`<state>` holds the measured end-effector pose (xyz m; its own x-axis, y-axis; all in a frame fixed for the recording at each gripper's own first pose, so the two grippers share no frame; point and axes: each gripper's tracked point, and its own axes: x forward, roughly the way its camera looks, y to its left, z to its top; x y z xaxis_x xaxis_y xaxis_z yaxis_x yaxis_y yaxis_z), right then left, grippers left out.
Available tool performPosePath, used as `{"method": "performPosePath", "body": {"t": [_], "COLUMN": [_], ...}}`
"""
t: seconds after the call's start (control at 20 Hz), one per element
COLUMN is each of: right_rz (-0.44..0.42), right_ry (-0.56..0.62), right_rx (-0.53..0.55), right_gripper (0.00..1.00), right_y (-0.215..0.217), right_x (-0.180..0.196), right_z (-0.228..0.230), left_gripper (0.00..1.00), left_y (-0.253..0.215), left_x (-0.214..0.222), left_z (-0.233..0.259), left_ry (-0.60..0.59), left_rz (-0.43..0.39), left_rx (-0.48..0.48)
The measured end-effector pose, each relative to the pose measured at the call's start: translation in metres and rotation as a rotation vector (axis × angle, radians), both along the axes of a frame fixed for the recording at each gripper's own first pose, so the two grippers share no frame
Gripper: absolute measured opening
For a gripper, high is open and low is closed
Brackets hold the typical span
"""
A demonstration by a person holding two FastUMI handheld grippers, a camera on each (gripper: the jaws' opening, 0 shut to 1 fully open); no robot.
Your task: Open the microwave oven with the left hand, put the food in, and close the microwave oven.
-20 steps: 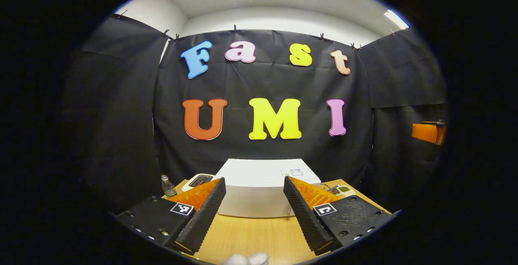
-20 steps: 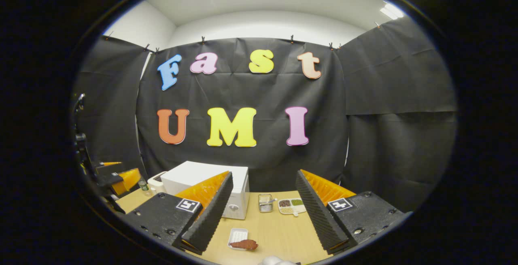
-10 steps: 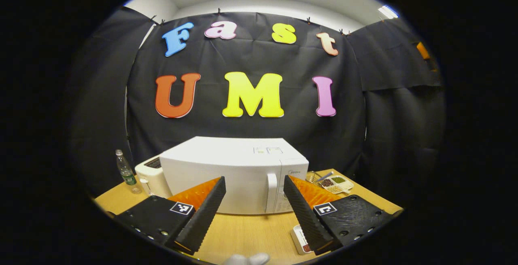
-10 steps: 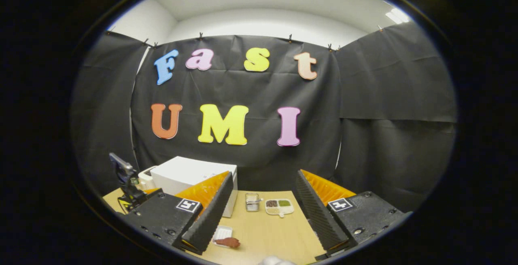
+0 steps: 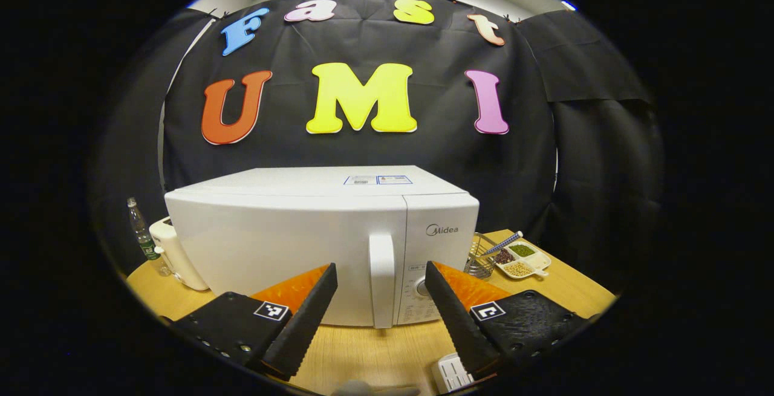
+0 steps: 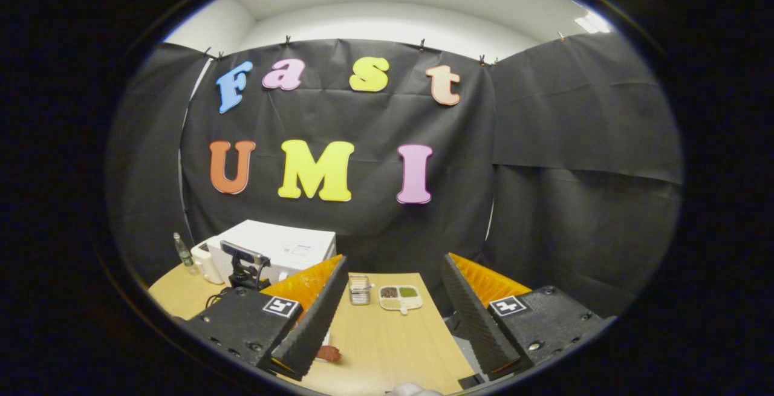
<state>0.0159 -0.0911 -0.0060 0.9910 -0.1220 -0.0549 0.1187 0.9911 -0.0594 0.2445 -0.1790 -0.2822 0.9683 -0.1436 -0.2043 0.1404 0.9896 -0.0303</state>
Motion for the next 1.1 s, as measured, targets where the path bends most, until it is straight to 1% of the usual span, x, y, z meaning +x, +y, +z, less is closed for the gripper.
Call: {"method": "performPosePath", "body": {"t": [0.05,0.1,0.2,0.25,0.3,0.35,0.4,0.45,0.5,0.6,0.7,0.8,0.85,1.0,1.1], "right_rz": [0.001,0.004,0.009,0.007,0.004,0.004,0.003,0.006,0.007,0.018,0.017,0.017,0.016,0.014,0.012], "right_ry": [0.013,0.024,0.037,0.04,0.045,0.044,0.044,0.045,0.044,0.052,0.03,0.032,0.031,0.021,0.02], "right_rx": [-0.005,-0.001,0.021,0.029,0.032,0.033,0.034,0.035,0.035,0.03,0.031,0.032,0.037,0.05,0.057], "right_gripper": [0.92,1.0,1.0,1.0,1.0,1.0,1.0,0.99,0.99,1.0,1.0,0.99,1.0,1.0,0.99], "right_y": [0.0,0.0,0.001,0.0,-0.001,-0.002,-0.001,0.0,0.0,0.004,0.004,0.006,0.007,0.009,0.01], "right_x": [0.0,0.0,0.0,0.0,0.001,0.001,0.001,0.002,0.002,0.001,-0.001,-0.004,-0.006,-0.012,-0.015], "right_z": [-0.005,-0.009,-0.014,-0.016,-0.018,-0.017,-0.018,-0.017,-0.018,-0.018,-0.012,-0.012,-0.012,-0.009,-0.009], "left_gripper": [0.93,0.93,0.75,0.82,0.61,0.41,0.17,0.27,0.22,0.15,0.15,0.15,0.12,0.11,0.12], "left_y": [-0.001,-0.002,-0.004,-0.005,-0.003,-0.006,-0.005,-0.004,-0.002,-0.004,-0.004,-0.003,-0.003,-0.003,-0.002], "left_x": [0.004,0.008,0.015,0.018,0.024,0.02,0.02,0.022,0.02,0.019,0.017,0.016,0.016,0.015,0.004], "left_z": [-0.006,-0.007,-0.009,-0.012,-0.016,-0.024,-0.023,-0.021,-0.022,-0.024,-0.025,-0.023,-0.023,-0.022,-0.022], "left_ry": [0.011,0.008,0.004,0.007,0.02,0.061,0.049,0.041,0.045,0.066,0.077,0.08,0.084,0.098,0.106], "left_rz": [-0.002,-0.006,-0.005,-0.008,0.0,0.001,0.017,0.023,0.03,0.017,0.002,-0.004,-0.006,-0.013,-0.011], "left_rx": [0.006,0.012,0.021,0.026,0.038,0.024,0.014,0.022,0.023,0.017,0.006,0.011,0.005,-0.004,-0.014]}}
